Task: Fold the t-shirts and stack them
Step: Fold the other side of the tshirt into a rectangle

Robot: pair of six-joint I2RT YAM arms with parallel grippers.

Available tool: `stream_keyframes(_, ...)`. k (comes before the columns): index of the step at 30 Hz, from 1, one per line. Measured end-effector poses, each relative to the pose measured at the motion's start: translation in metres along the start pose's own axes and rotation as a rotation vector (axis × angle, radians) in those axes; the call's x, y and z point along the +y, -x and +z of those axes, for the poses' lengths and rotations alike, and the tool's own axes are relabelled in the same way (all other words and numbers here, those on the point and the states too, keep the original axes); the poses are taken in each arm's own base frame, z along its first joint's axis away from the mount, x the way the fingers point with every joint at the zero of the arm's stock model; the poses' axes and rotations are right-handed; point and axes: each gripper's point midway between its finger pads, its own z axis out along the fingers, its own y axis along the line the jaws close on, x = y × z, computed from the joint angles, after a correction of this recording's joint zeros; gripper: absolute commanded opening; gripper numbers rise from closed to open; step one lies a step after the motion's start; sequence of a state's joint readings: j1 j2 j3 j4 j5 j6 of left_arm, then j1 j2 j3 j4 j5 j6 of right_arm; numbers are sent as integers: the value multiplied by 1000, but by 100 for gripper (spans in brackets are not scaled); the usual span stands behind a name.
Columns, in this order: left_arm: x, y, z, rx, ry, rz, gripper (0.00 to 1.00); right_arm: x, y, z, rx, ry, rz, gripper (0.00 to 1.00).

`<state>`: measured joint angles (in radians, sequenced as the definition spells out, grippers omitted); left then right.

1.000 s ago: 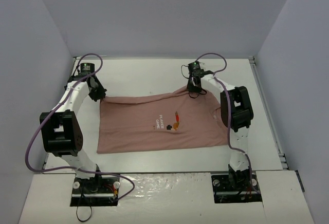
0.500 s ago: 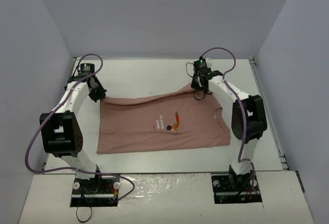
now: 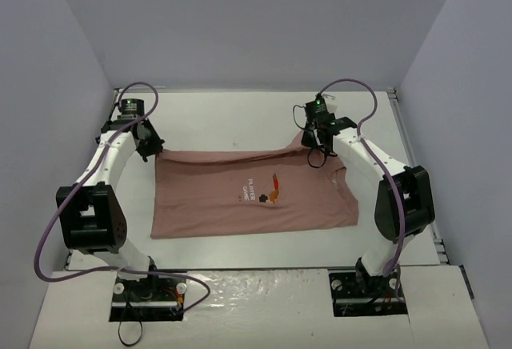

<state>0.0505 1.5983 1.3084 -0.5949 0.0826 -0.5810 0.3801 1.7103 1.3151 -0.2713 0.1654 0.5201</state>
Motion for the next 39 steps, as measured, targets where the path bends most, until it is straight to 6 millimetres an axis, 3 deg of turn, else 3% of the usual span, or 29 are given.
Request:
stream_keyframes(13, 11, -17, -16, -12, -2, 7, 0, 18, -32, -34, 26, -16, -73, 3)
stream_keyframes(19, 25, -41, -7, 42, 29, 17, 0, 24, -65, -34, 92, -9, -119, 46)
stream_keyframes(21, 27, -44, -5, 54, 35, 23, 0, 23, -69, -32, 110, -4, -134, 52)
stream_keyframes(25, 27, -44, -2, 57, 36, 31, 0, 4, -60, -24, 135, -10, -126, 53)
stream_keyframes(32, 27, -44, 4, 59, 37, 33, 0, -55, -16, 4, 150, -62, -81, 44)
stream_keyframes(39, 27, -44, 7, 62, 38, 32, 0, -69, -23, 43, 235, -53, -140, 42)
